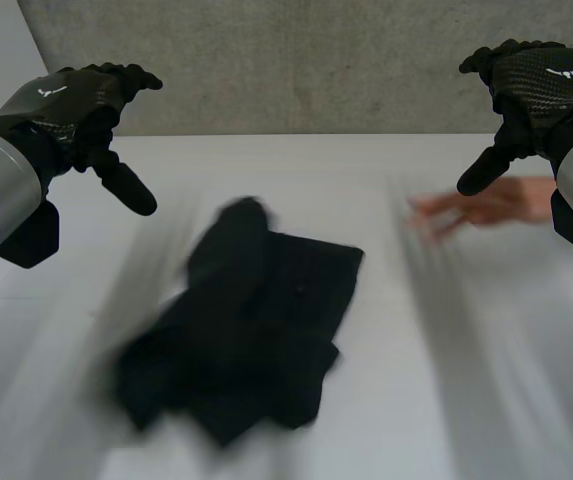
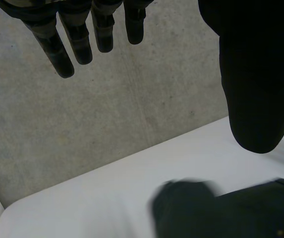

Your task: Fold the shorts.

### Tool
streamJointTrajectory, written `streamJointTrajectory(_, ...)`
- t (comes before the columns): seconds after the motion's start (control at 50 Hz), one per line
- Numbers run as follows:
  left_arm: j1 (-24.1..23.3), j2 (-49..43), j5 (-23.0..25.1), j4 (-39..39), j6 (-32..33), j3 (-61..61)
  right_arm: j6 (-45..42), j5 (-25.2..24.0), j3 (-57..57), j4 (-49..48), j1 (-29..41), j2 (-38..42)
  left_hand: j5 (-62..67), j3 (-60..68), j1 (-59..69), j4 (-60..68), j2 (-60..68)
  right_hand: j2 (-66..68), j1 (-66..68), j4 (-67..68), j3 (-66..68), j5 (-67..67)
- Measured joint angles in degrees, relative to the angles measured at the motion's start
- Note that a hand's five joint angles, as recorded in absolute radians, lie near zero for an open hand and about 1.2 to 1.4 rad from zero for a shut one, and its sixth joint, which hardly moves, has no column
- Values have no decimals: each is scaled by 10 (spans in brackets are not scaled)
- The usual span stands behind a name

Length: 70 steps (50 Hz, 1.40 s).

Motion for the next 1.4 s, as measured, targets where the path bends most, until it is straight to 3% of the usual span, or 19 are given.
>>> streamJointTrajectory(0.42,1,-33,1,1,3,3,-4,-15,9,-2,0,16,0,0,0,0,0,0,0,0,0,0)
streamJointTrajectory(0.54,10,-59,-3,1,10,-5,-34,-66,20,-2,1,38,0,0,0,0,0,0,0,0,0,0)
streamJointTrajectory(0.68,58,-72,-16,7,13,-65,-126,-150,36,1,6,78,0,0,0,0,0,0,0,0,0,0)
streamJointTrajectory(0.82,94,-73,-21,58,12,-142,-218,-225,54,-8,16,123,0,0,0,0,0,0,0,0,0,0)
streamJointTrajectory(0.92,111,-89,-23,94,15,-170,-239,-250,53,-53,21,173,0,0,0,0,0,6,11,1,4,2)
streamJointTrajectory(1.16,139,-185,-29,117,18,-142,-301,-254,-3,-193,42,320,0,0,1,0,0,102,106,88,104,85)
streamJointTrajectory(1.4,148,-264,-32,112,18,-72,-390,-255,-60,-201,41,411,0,0,2,0,0,170,160,153,166,139)
